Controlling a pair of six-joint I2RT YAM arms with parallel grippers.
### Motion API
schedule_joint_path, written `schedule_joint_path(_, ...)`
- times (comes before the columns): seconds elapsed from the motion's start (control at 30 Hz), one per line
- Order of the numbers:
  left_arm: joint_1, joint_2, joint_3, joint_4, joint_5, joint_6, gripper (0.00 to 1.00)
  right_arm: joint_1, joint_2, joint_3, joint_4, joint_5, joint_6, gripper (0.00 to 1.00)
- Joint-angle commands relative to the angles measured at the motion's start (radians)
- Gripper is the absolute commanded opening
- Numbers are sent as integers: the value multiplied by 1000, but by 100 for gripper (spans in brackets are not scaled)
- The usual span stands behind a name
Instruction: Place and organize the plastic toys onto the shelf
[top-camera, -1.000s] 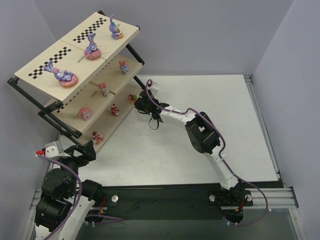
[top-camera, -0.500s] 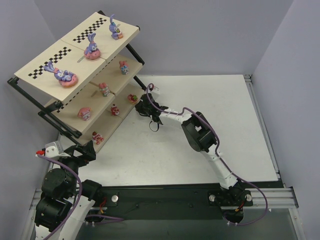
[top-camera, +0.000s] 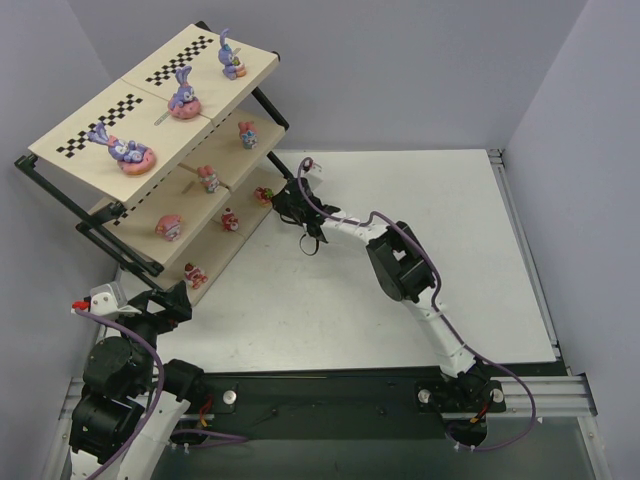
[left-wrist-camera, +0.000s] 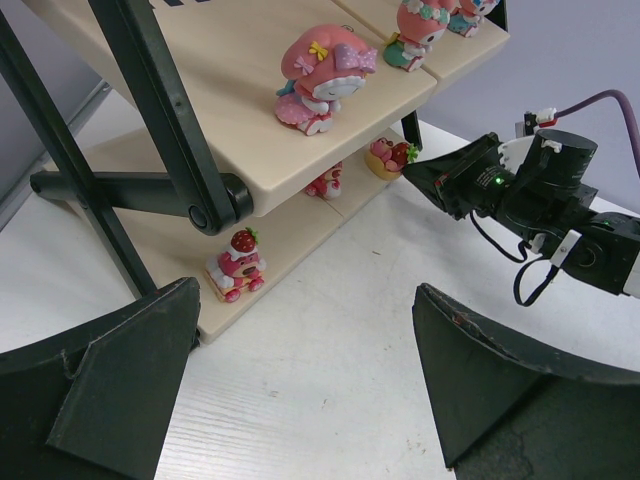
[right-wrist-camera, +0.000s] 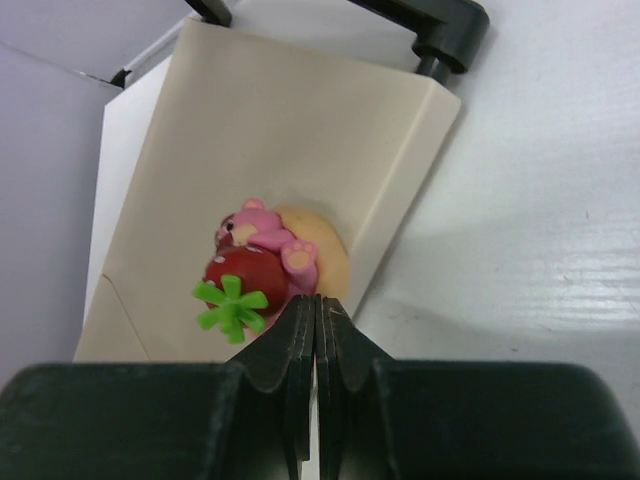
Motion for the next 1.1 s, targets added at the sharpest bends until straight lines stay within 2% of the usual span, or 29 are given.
schedule_joint_path(0.0,7,-124,16,25,-7,9,97,-12,23,73,50,19,5,0)
schedule_joint_path(0.23,7,-126,14,25,-7,9,97,-27,79,151,32,-11,28,0)
schedule_joint_path(0.43,7,-126,16,26,-7,9,97,-32,67,144,34,-4,19,0)
schedule_joint_path(0.67,8,-124,13,28,-7,9,97,-41,-59,-16,75,22,-22,2)
schedule_joint_path(0.77,7,-124,19,49,10,25,97,-35,-178,-146,57,68,-70,18)
schedule_joint_path(0.8,7,-124,22,51,10,28,97,-32,-257,-231,58,108,-88,30)
schedule_joint_path(0.87,5,-121,42,55,19,29,97,-13,-342,-321,18,154,-140,40)
schedule_joint_path(0.9,4,-112,59,49,28,29,97,-6,-423,-394,0,174,-171,48)
schedule_joint_path(1.0,4,-72,111,6,53,23,97,28,-586,-493,-97,203,-254,56)
schedule_joint_path(1.07,2,-54,134,-21,53,8,96,42,-658,-562,-233,257,-253,59)
